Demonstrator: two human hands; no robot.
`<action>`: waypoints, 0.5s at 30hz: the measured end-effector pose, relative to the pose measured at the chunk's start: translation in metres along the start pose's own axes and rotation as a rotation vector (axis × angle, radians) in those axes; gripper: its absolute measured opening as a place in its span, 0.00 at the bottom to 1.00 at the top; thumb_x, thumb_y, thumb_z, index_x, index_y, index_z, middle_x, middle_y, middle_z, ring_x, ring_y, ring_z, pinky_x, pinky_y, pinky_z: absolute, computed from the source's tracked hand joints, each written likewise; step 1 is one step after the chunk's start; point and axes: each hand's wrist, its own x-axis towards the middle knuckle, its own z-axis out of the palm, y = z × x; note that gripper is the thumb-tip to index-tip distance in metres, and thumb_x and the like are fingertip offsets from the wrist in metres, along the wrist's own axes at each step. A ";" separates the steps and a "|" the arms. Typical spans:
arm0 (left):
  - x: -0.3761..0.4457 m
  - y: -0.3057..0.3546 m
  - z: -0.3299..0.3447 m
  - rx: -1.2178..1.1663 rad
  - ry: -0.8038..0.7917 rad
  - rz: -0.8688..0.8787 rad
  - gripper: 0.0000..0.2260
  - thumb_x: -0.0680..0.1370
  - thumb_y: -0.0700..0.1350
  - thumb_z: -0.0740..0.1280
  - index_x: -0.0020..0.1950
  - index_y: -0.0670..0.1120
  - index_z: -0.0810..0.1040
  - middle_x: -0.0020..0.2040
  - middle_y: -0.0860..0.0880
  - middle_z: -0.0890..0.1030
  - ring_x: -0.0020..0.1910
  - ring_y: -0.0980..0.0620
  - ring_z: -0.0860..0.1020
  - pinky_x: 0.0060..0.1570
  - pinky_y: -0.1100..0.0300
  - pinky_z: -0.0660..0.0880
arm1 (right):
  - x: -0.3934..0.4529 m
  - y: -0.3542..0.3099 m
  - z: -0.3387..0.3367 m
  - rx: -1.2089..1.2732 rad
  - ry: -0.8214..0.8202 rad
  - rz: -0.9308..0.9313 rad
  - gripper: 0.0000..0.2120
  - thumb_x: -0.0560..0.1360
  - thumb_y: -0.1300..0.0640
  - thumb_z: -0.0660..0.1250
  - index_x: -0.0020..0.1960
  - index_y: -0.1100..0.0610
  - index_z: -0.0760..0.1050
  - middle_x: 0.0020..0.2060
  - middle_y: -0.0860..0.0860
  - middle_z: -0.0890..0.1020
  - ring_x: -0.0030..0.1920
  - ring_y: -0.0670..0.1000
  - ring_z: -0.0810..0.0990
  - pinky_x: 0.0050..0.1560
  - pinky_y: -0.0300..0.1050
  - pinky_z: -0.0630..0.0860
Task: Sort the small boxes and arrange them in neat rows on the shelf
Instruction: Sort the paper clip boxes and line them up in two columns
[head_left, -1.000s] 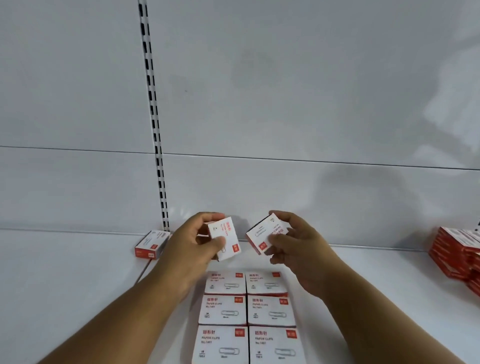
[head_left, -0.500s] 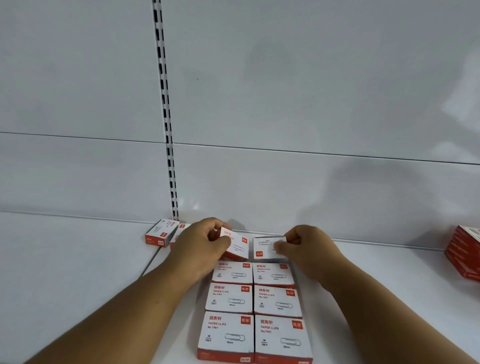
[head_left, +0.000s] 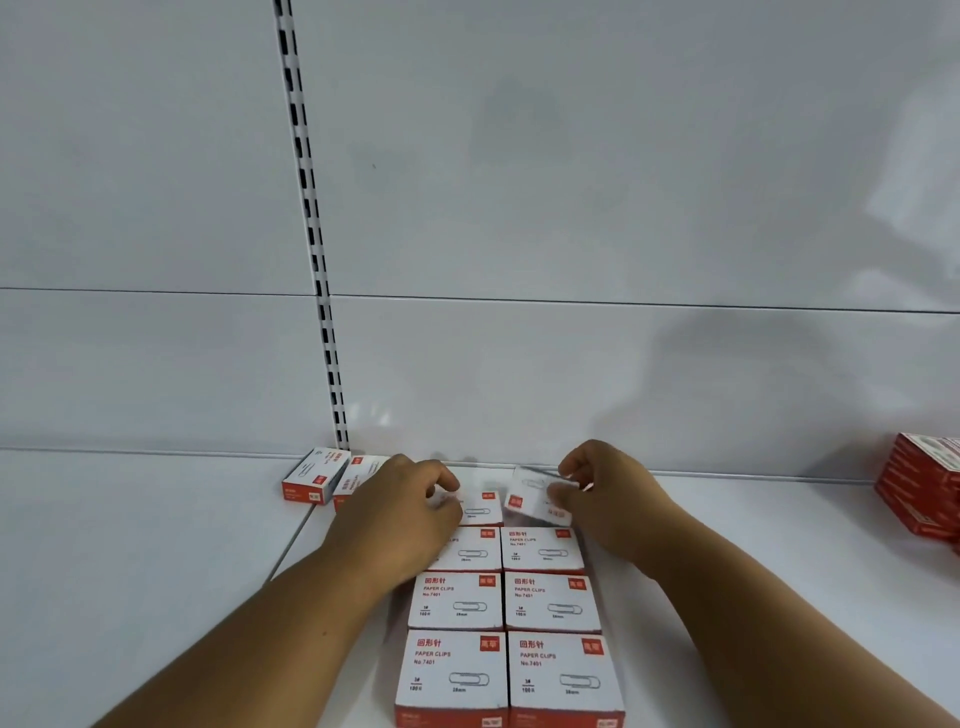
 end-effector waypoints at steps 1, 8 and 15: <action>0.000 -0.001 0.000 0.002 -0.006 0.000 0.11 0.79 0.57 0.63 0.59 0.61 0.77 0.57 0.57 0.75 0.51 0.57 0.76 0.49 0.59 0.75 | 0.000 -0.001 -0.001 0.056 0.024 0.014 0.12 0.78 0.50 0.67 0.60 0.49 0.71 0.46 0.45 0.77 0.40 0.44 0.77 0.33 0.36 0.73; 0.001 -0.002 0.002 -0.041 0.017 0.029 0.08 0.78 0.55 0.64 0.57 0.60 0.77 0.55 0.57 0.76 0.52 0.56 0.75 0.49 0.58 0.74 | -0.003 -0.008 -0.004 0.582 -0.084 0.086 0.21 0.77 0.62 0.66 0.65 0.44 0.72 0.46 0.58 0.83 0.40 0.55 0.83 0.47 0.51 0.84; 0.002 -0.002 0.004 -0.023 -0.004 0.038 0.07 0.79 0.56 0.62 0.55 0.60 0.76 0.56 0.58 0.75 0.52 0.57 0.75 0.49 0.59 0.75 | -0.006 -0.008 0.003 0.126 0.073 0.047 0.09 0.75 0.53 0.69 0.48 0.49 0.68 0.45 0.45 0.80 0.39 0.50 0.81 0.34 0.42 0.82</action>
